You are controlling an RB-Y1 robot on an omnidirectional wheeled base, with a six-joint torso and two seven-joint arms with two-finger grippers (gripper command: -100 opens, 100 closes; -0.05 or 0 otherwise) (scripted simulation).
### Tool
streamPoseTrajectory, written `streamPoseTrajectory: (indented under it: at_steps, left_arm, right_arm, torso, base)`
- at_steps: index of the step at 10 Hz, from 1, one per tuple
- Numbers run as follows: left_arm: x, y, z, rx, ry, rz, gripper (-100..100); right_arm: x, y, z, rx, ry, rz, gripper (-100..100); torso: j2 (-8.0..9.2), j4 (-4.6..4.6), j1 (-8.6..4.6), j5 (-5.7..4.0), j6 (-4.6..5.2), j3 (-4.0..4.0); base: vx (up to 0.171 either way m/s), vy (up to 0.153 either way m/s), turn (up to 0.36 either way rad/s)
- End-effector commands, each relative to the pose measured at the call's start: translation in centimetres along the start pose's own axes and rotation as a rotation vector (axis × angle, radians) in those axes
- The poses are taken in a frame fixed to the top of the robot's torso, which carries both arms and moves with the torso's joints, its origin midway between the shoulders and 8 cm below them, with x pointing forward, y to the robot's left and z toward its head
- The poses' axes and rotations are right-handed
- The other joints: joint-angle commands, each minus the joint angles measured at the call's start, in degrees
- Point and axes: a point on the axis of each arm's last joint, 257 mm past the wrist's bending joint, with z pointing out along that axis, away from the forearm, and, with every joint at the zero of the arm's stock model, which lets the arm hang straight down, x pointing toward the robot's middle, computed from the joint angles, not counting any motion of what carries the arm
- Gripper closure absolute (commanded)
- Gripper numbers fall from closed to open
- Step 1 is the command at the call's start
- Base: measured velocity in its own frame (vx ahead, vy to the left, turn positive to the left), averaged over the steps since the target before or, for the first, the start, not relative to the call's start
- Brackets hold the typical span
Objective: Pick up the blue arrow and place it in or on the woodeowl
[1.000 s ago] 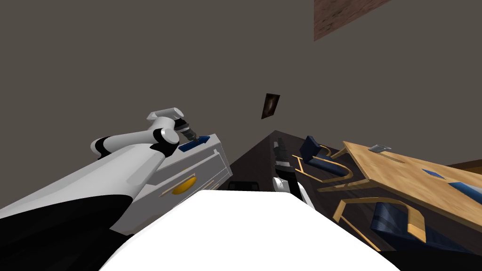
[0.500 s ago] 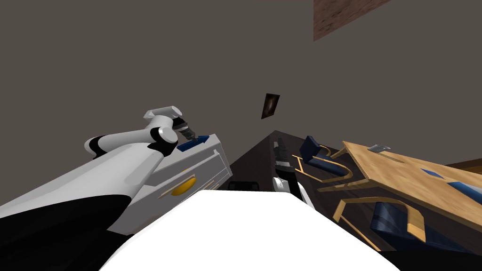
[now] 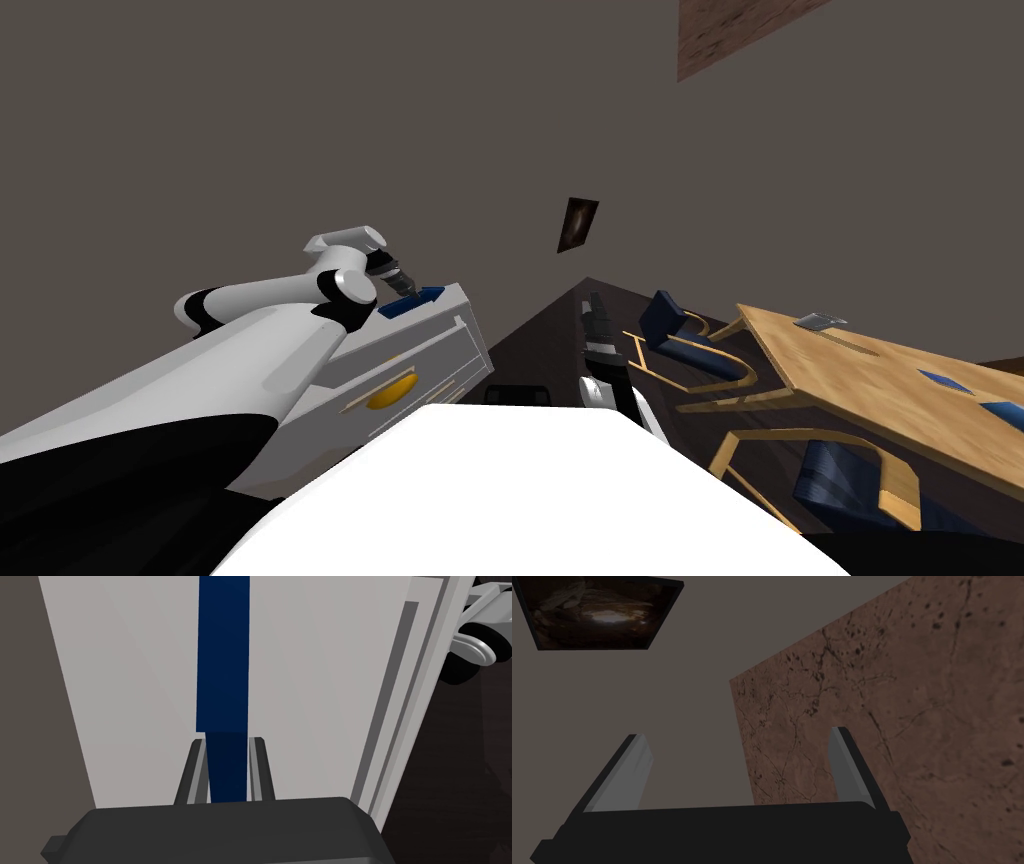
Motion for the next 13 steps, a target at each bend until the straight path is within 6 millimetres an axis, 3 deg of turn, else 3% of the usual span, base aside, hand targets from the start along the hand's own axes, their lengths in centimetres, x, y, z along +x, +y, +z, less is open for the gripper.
streamPoseTrajectory:
  at_steps: [1, 2, 6, 8, 10, 13]
  left_arm:
    - [0.1, -0.2, -0.3, 0.011, 0.003, 0.0, 100]
    - [0.3, -1.9, -0.7, 0.078, 0.02, 0.001, 100]
    - [0.4, -2.9, -1.0, 0.12, 0.032, 0.001, 100]
    - [0.6, -5.0, -1.9, 0.206, 0.057, 0.002, 100]
    - [0.6, -5.0, -1.9, 0.206, 0.057, 0.002, 100]
    - [0.8, -7.2, -3.1, 0.298, 0.083, 0.001, 100]
  right_arm:
    - [0.0, 0.0, 0.0, 0.0, 0.0, 0.0, 0]
    - [0.0, 0.0, 0.0, 0.0, 0.0, 0.0, 0]
    - [0.0, 0.0, 0.0, 0.0, 0.0, 0.0, 0]
    - [0.0, 0.0, 0.0, 0.0, 0.0, 0.0, 0]
    - [0.0, 0.0, 0.0, 0.0, 0.0, 0.0, 0]
    - [0.0, 0.0, 0.0, 0.0, 0.0, 0.0, 0]
  torso:
    - [0.0, 0.0, 0.0, 0.0, 0.0, 0.0]
    - [-0.01, 0.02, 0.03, -0.02, 0.01, 0.01]
    - [0.11, 0.09, -0.08, -0.09, -0.06, 0.1]
    - [0.11, 0.11, -0.02, -0.08, -0.13, 0.11]
    - [0.2, 0.17, -0.18, -0.15, -0.11, 0.18]
    - [0.25, 0.21, -0.24, -0.17, -0.2, 0.23]
  base:
    - [-0.006, -0.015, 0.001]
    - [-0.019, -0.06, 0.147]
    - [-0.016, -0.046, 0.075]
    - [-0.02, -0.05, 0.148]
    - [-0.014, -0.05, 0.055]
    - [-0.026, -0.072, 0.146]
